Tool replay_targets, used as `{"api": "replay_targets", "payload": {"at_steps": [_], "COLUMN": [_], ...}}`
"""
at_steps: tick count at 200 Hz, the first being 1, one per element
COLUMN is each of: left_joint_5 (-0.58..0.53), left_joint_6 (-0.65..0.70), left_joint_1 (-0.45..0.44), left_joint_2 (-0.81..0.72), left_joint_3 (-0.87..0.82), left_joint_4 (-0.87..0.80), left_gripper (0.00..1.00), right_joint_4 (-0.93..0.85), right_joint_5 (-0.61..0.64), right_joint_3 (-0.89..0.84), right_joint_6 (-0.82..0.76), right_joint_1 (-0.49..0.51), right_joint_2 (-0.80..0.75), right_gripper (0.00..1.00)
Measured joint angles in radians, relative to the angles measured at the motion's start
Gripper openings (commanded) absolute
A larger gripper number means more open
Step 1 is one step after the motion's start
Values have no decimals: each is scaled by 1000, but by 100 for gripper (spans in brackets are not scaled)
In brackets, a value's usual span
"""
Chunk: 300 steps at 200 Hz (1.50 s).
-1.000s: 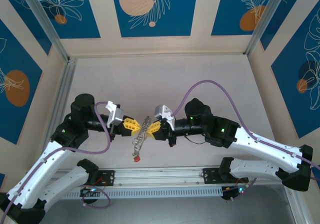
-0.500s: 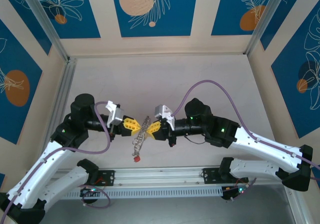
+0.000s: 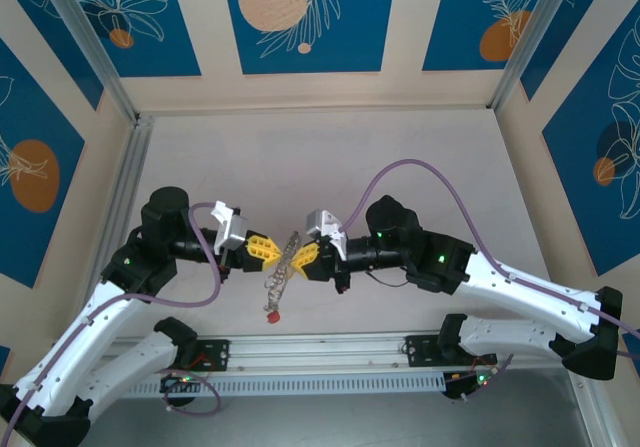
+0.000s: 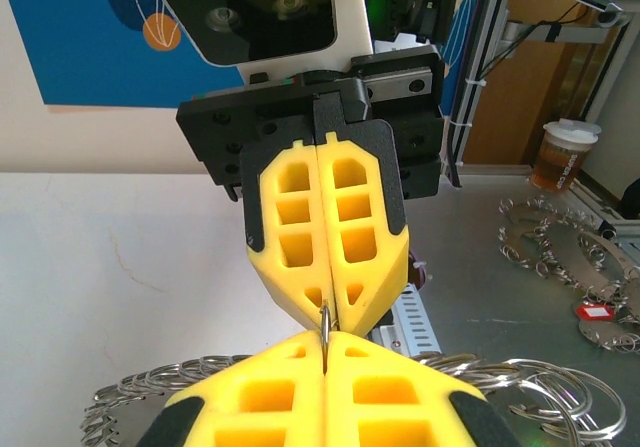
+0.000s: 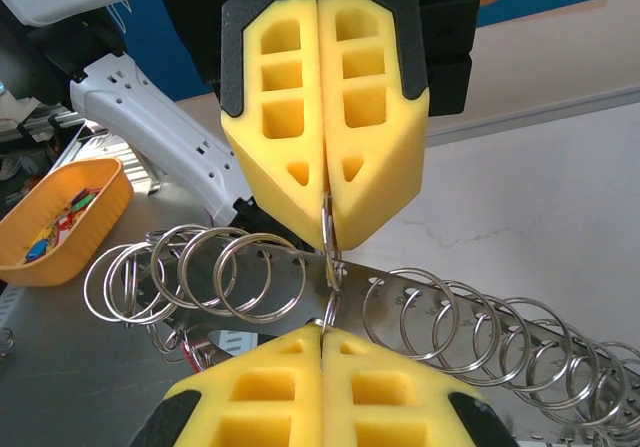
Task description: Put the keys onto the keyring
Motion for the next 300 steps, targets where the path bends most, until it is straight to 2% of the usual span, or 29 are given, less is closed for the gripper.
{"api": "replay_targets", "payload": {"at_steps": [300], "left_joint_5": [0], "left_joint_6": [-8], "left_joint_1": [2], "left_joint_2": [-14], "left_joint_3": [0], "left_joint_4": [35], "left_gripper": [0], "right_joint_4": [102], "right_joint_5": [-14], "right_joint_3": [-20], "right_joint_6": [8], "right_joint_1": [-2], "right_joint_2": [-2], "right_gripper": [0]}}
